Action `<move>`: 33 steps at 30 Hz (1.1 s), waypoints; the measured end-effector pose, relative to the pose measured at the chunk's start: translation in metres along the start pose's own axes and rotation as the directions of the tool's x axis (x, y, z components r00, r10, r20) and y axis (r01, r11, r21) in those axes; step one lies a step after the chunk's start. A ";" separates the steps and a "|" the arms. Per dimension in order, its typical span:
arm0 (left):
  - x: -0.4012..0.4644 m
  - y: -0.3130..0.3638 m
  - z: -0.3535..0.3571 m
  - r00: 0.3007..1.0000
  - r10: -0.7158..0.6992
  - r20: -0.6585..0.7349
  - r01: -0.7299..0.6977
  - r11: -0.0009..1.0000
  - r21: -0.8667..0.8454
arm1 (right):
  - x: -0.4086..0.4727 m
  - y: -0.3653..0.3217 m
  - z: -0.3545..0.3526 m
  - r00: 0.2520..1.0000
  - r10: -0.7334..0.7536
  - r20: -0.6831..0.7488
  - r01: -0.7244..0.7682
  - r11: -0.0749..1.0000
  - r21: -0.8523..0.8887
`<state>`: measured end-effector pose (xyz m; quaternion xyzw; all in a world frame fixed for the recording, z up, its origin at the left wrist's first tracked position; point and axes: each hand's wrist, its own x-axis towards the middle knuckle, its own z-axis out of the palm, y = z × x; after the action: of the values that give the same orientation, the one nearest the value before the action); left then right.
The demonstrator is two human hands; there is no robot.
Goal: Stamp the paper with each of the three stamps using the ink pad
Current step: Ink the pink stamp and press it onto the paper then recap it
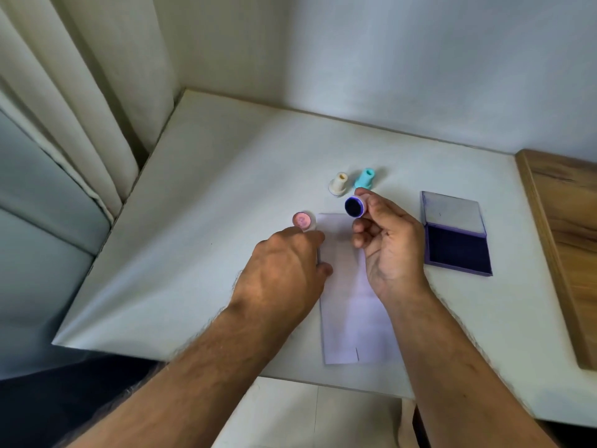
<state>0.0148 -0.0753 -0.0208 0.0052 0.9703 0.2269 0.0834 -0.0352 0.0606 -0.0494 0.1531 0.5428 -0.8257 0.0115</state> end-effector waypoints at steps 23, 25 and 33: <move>0.003 -0.004 0.003 0.997 0.068 -0.033 -0.066 0.997 0.032 | -0.015 0.018 0.010 0.932 -0.350 0.093 0.328 0.709 -0.625; 0.003 -0.003 0.003 0.997 0.066 -0.036 -0.065 0.997 0.039 | -0.015 0.018 0.010 0.931 -0.351 0.098 0.332 0.705 -0.627; 0.003 -0.001 0.002 0.997 0.060 -0.046 -0.057 0.996 0.070 | -0.015 0.020 0.014 0.939 -0.332 0.093 0.306 0.679 -0.667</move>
<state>0.0126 -0.0752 -0.0236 0.0311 0.9787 0.1958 0.0532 -0.0202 0.0371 -0.0585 0.0564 0.8219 -0.5601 -0.0875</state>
